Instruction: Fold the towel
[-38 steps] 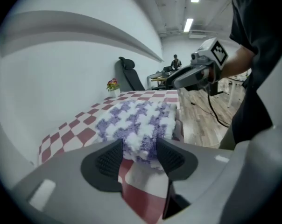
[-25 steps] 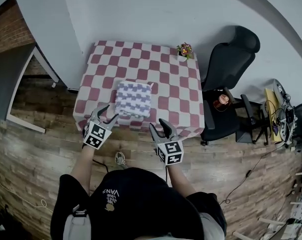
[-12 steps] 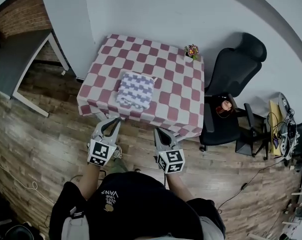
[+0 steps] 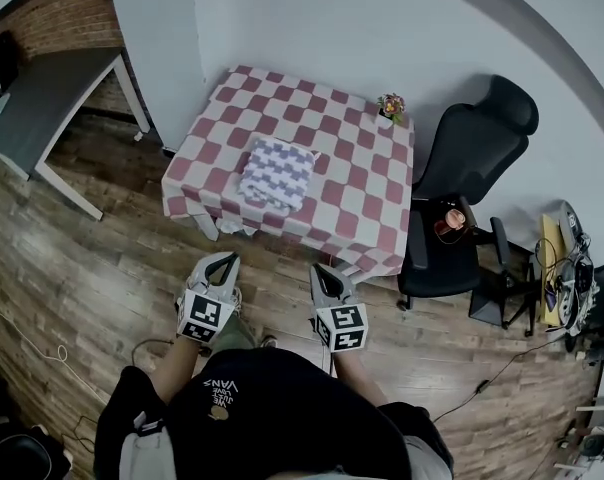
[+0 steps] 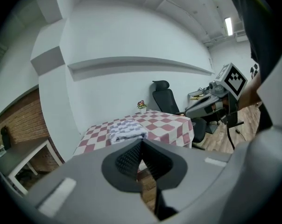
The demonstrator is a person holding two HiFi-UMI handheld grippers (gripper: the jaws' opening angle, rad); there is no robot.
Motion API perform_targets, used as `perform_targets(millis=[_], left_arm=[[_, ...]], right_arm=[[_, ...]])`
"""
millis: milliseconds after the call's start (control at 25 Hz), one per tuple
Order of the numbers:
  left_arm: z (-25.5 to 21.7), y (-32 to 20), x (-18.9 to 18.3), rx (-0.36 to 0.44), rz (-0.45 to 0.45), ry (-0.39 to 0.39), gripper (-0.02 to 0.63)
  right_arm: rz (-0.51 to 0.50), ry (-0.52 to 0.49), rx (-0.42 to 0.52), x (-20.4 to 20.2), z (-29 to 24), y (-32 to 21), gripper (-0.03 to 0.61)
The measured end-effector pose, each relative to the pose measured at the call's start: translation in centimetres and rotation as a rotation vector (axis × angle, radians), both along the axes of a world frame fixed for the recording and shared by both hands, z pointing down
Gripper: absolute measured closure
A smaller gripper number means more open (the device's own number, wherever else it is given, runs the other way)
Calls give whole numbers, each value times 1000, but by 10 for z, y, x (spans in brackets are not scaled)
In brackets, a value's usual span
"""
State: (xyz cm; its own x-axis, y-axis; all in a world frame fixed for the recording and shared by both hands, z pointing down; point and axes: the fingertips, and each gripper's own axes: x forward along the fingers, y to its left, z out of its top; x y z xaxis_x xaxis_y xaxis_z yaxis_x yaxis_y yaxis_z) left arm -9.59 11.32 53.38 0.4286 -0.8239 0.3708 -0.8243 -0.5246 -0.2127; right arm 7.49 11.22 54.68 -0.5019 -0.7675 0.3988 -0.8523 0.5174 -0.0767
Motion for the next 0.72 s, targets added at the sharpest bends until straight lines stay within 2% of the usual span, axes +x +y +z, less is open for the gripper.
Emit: perform_targets(millis=[360, 720], left_arm=[[19, 26, 0, -61, -2, -38, 612], [14, 30, 1, -55, 37, -47, 611]], right_arm=[[-20, 33, -25, 2, 2, 13, 574], [-16, 37, -21, -2, -3, 16, 574]])
